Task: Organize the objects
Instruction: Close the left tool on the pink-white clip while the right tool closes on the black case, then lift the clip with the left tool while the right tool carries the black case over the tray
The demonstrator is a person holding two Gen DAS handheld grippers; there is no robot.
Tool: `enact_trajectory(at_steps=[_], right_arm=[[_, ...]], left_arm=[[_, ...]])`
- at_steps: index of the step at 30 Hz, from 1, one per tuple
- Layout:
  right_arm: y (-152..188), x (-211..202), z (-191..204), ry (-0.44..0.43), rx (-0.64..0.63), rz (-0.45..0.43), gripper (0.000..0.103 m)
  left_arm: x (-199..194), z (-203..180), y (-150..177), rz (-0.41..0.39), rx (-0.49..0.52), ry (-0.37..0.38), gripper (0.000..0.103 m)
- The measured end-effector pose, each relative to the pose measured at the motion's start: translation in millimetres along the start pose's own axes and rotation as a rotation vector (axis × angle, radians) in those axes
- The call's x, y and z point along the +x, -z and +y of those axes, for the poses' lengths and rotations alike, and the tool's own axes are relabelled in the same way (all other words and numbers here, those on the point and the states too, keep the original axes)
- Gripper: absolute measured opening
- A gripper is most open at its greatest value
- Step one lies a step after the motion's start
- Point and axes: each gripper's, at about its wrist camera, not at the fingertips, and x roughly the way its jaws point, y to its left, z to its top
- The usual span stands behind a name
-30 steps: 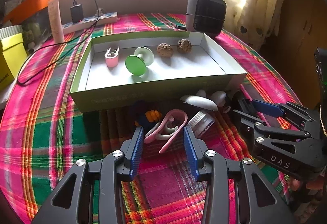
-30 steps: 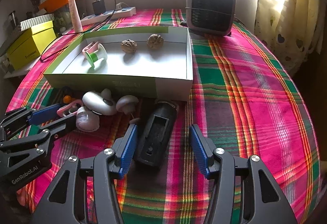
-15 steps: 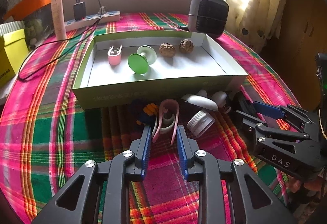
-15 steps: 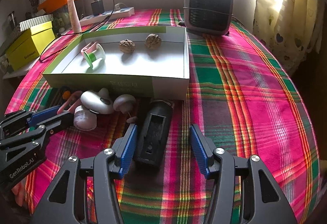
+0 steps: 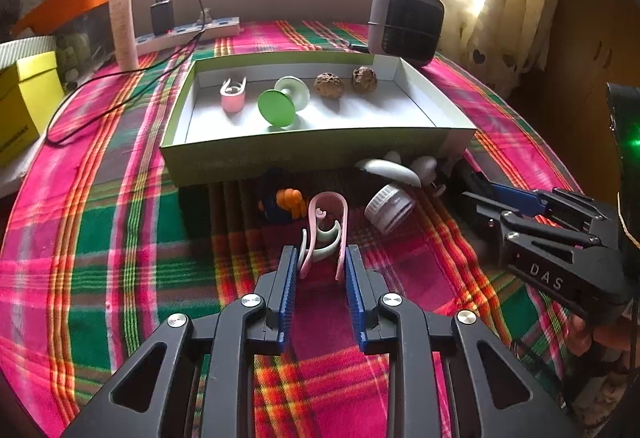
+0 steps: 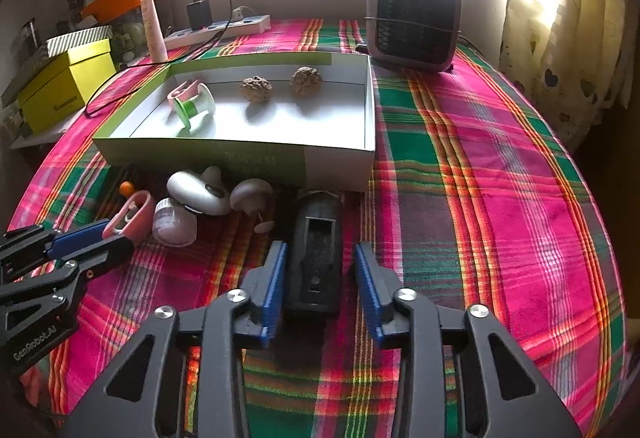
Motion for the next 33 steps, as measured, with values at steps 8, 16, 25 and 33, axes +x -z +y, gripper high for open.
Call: enact_trajectory(at_steps=[8,16,25,33], right_arm=[[8.1,-6.8,-0.9,-0.022,-0.019,-0.003,0.029],[19.7,-17.7,-2.2,-0.049,-0.036,0.004,0.029],[26.6,-23.4,0.4,-0.054,-0.053,0.009,0.029],[25.2,-22.1,3.1,-0.035,-0.08,0.005,0.029]], left_arm=[[-6.5,2.2,6.4,0.001,-0.005,-0.004,0.022],[-12.6,5.2,14.0,0.003,-0.002,-0.014,0.022],[-13.3,5.3,15.4,0.006,0.006,-0.002,0.022],[-7.5,3.5,9.5,0.003,0.027,-0.001,0.038]])
